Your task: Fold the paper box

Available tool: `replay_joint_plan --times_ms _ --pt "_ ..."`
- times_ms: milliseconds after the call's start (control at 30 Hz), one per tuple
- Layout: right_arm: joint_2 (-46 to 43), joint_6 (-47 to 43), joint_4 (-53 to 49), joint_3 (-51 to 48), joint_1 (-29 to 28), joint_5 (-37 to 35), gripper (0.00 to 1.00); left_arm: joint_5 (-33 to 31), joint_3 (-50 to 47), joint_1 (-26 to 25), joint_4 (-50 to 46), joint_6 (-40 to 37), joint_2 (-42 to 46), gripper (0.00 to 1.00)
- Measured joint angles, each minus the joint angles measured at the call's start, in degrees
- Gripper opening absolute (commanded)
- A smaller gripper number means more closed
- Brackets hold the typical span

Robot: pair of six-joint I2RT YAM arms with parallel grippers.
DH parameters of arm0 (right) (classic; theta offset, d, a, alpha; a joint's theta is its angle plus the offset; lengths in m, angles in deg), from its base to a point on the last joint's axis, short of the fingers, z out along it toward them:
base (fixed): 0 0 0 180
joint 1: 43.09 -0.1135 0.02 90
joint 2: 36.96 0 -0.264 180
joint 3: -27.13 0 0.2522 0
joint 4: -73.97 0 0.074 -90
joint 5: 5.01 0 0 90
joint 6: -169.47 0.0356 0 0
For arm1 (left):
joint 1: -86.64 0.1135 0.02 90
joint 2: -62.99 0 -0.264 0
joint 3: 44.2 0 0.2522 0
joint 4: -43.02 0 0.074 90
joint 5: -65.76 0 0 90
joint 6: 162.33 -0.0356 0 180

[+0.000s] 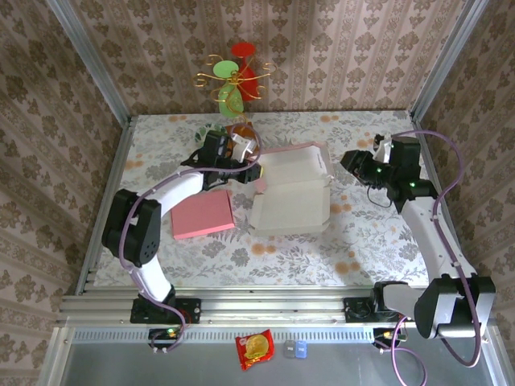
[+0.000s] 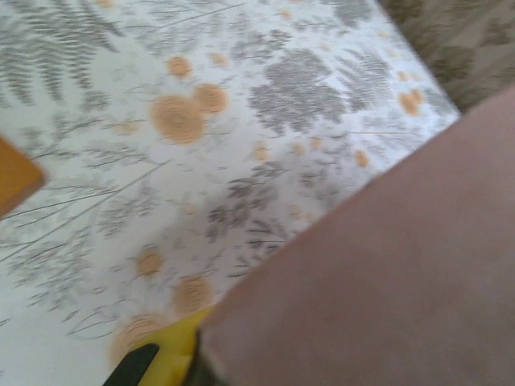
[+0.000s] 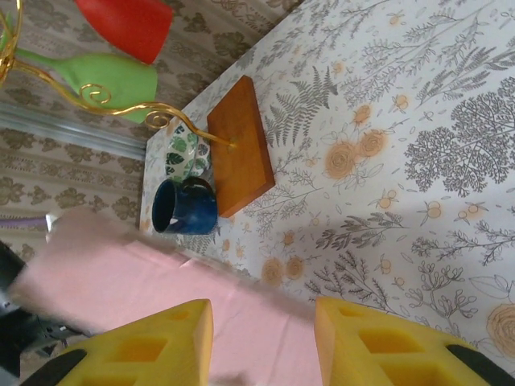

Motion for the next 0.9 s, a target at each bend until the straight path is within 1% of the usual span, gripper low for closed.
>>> replay_joint_plan --times_ms 133,333,467,700,900 --pt "0.00 -2.03 0.66 -0.02 0.59 3.43 0.39 7.08 2.32 0.11 -0.20 0.92 -2.27 0.00" --pt "-0.02 -3.26 3.08 -0.02 0.50 8.48 0.39 11.61 3.67 0.17 -0.74 1.92 -4.52 0.00" --pt "-0.28 -4.37 3.56 0.00 0.31 10.10 0.39 12.74 4.92 0.22 -1.79 2.12 -5.33 0.00" --pt "-1.09 -5.64 3.48 0.00 -0.57 10.60 0.39 13.27 6.16 0.22 -4.07 2.12 -5.66 0.00" --pt "-3.52 -6.93 2.91 1.75 -1.20 10.34 0.43 13.33 6.47 0.22 -5.62 2.12 -5.68 0.00"
